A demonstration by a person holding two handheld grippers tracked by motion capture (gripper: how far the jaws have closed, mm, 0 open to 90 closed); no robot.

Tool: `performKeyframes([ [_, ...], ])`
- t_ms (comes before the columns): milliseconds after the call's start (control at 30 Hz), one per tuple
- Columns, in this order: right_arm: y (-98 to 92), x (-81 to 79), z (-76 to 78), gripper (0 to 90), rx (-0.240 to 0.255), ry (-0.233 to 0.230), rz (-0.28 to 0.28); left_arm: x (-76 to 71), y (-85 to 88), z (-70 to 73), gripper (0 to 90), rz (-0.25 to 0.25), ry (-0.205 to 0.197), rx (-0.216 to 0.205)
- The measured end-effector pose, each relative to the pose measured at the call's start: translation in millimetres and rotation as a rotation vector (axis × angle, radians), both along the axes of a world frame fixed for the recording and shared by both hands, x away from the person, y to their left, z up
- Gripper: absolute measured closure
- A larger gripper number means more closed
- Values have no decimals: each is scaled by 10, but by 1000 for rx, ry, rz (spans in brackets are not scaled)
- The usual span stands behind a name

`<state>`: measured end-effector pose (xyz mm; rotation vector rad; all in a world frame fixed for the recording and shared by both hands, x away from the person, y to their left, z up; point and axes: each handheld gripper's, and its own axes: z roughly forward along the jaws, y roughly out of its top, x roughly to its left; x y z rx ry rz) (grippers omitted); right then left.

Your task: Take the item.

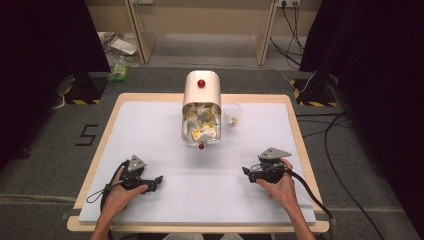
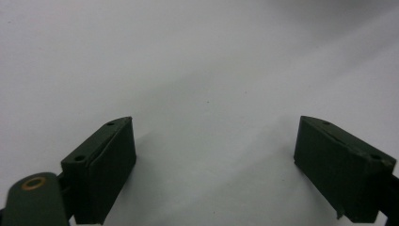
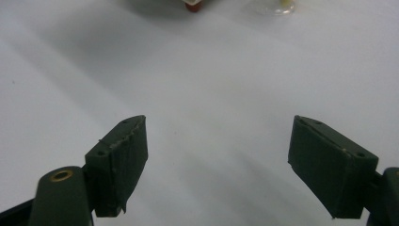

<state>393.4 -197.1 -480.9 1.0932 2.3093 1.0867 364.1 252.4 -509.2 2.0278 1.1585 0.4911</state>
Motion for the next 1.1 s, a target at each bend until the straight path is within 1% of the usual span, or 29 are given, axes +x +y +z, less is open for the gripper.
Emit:
performKeyframes([
  [33, 0, 0, 0, 211, 0, 0, 0, 0, 0, 0, 122, 0, 0, 0],
  [133, -15, -59, -43, 211, -4, 20, 2, 0, 0, 0, 122, 0, 0, 0],
  [333, -33, -130, -75, 206, -13, 36, 12, 0, 0, 0, 122, 0, 0, 1],
  [400, -12, -166, -99, 201, -34, 39, 19, 0, 0, 0, 122, 0, 0, 1],
  [433, -12, -166, -99, 201, -34, 39, 19, 0, 0, 0, 122, 0, 0, 1],
  [467, 1, -187, -111, 212, -43, 47, 32, 0, 0, 0, 122, 0, 0, 1],
  [533, 3, -201, -117, 213, -59, 46, 41, 0, 0, 0, 122, 0, 0, 1],
  [667, 11, -228, -123, 210, -58, 58, 46, -1, 0, 0, 122, 0, 0, 1],
  [767, 34, -267, -148, 200, -69, 72, 64, 0, 1, 0, 122, -1, -1, 4],
  [1000, 46, -315, -173, 180, -73, 54, 64, 0, 0, 0, 121, -1, -2, 5],
  [1067, 33, -318, -199, 169, -53, 39, 64, 0, 0, 0, 121, -1, -2, 5],
  [1100, 27, -314, -198, 161, -47, 44, 67, 0, 0, 0, 121, -1, -2, 5],
])
